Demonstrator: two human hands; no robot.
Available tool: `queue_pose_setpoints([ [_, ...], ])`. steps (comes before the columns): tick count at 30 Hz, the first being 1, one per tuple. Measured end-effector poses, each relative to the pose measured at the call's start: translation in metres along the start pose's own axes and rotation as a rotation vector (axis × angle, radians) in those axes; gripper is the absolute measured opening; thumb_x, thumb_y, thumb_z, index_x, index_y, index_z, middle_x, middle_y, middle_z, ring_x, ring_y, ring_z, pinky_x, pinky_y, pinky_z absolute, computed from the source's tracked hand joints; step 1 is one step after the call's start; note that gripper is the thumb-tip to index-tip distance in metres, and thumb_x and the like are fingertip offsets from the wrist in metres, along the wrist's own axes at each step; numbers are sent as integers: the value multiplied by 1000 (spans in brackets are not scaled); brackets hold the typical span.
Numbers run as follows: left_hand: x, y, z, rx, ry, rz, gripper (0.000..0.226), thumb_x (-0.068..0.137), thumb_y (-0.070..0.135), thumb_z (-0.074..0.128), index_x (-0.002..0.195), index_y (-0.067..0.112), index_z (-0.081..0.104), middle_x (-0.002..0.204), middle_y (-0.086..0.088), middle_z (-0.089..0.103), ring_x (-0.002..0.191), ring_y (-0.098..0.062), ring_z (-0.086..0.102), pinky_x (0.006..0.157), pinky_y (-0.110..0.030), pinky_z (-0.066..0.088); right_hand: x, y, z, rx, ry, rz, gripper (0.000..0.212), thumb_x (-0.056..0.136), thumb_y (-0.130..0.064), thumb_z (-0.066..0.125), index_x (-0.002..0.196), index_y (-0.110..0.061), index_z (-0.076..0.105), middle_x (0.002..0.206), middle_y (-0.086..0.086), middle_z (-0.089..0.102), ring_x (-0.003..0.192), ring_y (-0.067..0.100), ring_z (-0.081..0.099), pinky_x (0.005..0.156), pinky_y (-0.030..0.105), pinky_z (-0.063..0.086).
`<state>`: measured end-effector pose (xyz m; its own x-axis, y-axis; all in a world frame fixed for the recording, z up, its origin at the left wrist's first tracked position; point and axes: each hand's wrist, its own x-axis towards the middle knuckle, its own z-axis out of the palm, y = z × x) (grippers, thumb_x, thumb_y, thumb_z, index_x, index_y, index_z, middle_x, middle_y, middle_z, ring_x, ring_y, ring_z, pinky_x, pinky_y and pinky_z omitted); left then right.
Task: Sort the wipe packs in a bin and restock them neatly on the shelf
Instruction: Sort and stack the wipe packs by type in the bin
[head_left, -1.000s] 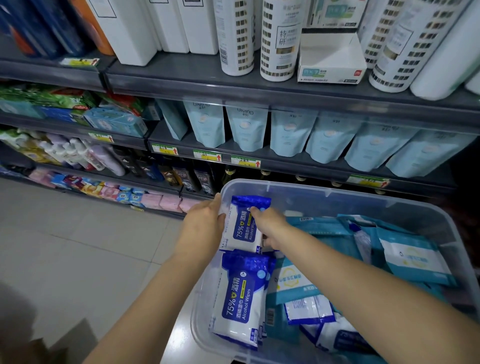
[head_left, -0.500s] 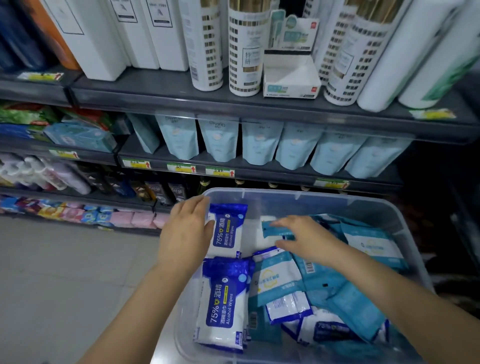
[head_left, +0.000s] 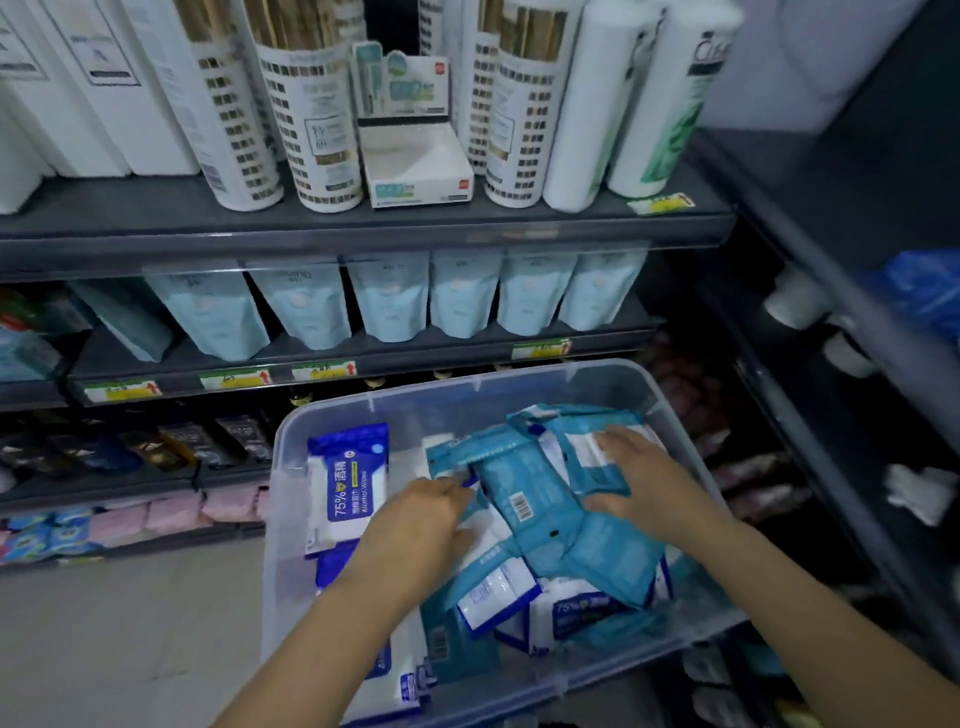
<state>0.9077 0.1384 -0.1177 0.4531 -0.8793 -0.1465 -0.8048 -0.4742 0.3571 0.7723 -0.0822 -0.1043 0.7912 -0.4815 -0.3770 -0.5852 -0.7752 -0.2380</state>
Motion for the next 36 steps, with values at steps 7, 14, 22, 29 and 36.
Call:
queue_pose_setpoints([
  [7,-1,19,23,77,-238,-45,31,88,35,59,111,15,55,121,-3,51,110,-22,52,81,-30,42,-3,15,7,23,92,-75,64,91,-42,56,145,-17,32,153,-2,26,138,15,29,108,24,26],
  [14,-3,44,39,63,-158,-242,29,91,29,57,116,14,57,123,-2,50,109,-21,55,88,-35,48,6,37,-1,25,187,-165,27,96,-25,48,115,-11,61,122,3,57,105,24,57,85,32,46],
  [22,-19,79,50,6,-47,-468,38,92,30,56,130,24,51,133,2,52,116,-19,55,89,-31,47,-7,60,-2,96,35,-398,44,92,-27,58,133,-16,48,145,-1,39,132,17,38,109,26,30],
  [29,-28,86,49,-28,-40,-554,48,93,24,56,138,29,43,142,1,48,122,-18,52,96,-27,41,-21,46,2,-412,-224,-739,91,79,-11,67,149,-36,15,158,-10,-2,145,21,-7,118,48,3],
  [36,-33,84,45,-273,143,-564,38,94,23,57,132,20,56,133,0,57,116,-17,56,96,-26,43,-16,39,-6,21,-125,-696,45,92,-23,57,136,-23,49,143,-5,42,131,13,38,108,19,21],
])
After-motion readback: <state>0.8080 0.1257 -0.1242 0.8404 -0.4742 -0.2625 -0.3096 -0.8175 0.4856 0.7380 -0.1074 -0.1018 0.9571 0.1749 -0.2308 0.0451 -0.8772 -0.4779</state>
